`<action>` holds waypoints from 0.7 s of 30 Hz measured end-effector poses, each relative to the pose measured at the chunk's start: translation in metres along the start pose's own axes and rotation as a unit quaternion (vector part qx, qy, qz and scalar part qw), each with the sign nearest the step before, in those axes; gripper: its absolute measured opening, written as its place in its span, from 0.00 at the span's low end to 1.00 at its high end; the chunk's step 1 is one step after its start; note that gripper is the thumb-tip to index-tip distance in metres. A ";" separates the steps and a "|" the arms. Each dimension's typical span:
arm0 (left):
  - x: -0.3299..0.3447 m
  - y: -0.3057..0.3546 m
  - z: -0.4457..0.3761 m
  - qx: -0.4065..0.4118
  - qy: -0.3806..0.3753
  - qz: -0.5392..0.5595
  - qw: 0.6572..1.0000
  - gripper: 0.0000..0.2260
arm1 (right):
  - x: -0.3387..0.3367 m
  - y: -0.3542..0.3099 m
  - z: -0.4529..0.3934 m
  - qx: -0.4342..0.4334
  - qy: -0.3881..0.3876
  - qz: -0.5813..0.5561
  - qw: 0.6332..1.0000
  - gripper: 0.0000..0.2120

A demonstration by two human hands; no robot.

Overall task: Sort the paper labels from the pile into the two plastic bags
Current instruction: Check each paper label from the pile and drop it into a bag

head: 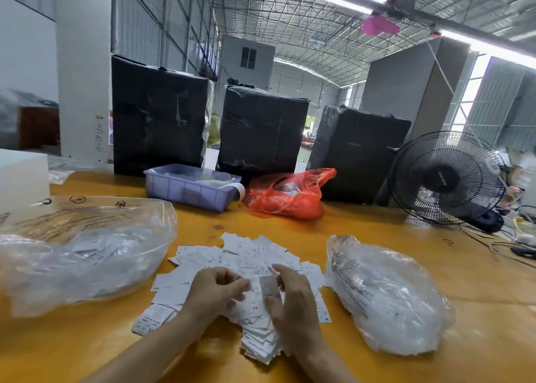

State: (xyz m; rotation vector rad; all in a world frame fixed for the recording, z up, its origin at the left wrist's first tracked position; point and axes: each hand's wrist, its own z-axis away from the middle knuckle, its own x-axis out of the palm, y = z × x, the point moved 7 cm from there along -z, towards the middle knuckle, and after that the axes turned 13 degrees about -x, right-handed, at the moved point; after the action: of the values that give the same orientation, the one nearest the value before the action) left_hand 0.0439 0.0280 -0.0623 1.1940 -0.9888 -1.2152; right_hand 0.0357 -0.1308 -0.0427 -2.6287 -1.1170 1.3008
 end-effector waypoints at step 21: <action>0.030 0.002 0.020 -0.037 -0.166 -0.036 0.985 0.03 | -0.035 0.008 -0.001 0.118 0.093 -0.372 0.916 0.04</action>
State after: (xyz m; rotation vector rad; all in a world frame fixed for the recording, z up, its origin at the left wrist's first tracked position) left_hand 0.0284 -0.0046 -0.0592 0.9931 -1.1408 -1.5291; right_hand 0.0275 -0.1574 -0.0201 -1.7977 -1.5715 0.9156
